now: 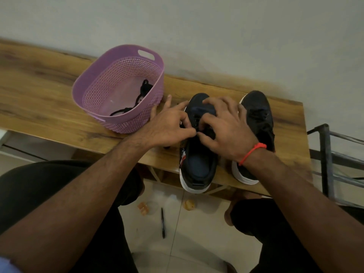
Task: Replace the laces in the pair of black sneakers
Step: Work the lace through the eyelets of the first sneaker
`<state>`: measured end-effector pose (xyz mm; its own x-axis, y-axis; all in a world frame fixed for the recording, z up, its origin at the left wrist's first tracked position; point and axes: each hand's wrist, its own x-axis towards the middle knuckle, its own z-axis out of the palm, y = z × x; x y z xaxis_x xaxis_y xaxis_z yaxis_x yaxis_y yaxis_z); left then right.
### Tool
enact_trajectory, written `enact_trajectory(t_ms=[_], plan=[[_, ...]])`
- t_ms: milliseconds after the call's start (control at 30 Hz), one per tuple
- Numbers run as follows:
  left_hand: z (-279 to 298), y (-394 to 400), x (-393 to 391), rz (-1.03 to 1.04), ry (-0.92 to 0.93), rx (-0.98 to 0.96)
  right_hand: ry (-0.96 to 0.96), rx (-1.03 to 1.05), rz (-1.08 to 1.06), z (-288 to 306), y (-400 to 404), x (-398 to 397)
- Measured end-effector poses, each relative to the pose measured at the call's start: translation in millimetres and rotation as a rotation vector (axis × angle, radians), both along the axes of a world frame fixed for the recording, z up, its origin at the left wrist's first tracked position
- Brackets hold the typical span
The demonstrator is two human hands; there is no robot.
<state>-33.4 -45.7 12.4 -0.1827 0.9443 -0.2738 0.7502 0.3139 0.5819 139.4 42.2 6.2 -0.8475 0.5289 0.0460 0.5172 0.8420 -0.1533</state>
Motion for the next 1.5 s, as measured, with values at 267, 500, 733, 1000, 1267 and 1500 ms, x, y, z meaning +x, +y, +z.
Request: enact_trajectory(t_ms=[267, 500, 733, 1000, 1267, 1500], plan=[[0.6, 0.5, 2.0, 0.008, -0.005, -0.005, 0.521, -0.122, -0.322, 0.6, 35.0, 8.7], [0.5, 0.5, 2.2, 0.001, -0.005, -0.016, 0.11, -0.094, -0.13, 5.2, 18.3, 6.9], [-0.6, 0.0, 1.0, -0.003, -0.001, -0.02, 0.148, 0.017, -0.032, -7.2, 6.2, -0.2], [-1.0, 1.0, 2.0, 0.0, -0.01, -0.03, 0.32, -0.138, -0.363, 12.7, 43.8, 18.0], [-1.3, -0.3, -2.8, 0.022, 0.045, -0.037, -0.076, -0.225, -0.241, 16.6, 14.0, 6.0], [3.4, -4.3, -0.8, -0.049, 0.207, -0.103, -0.021, -0.561, -0.248, 17.2, 18.3, 3.6]])
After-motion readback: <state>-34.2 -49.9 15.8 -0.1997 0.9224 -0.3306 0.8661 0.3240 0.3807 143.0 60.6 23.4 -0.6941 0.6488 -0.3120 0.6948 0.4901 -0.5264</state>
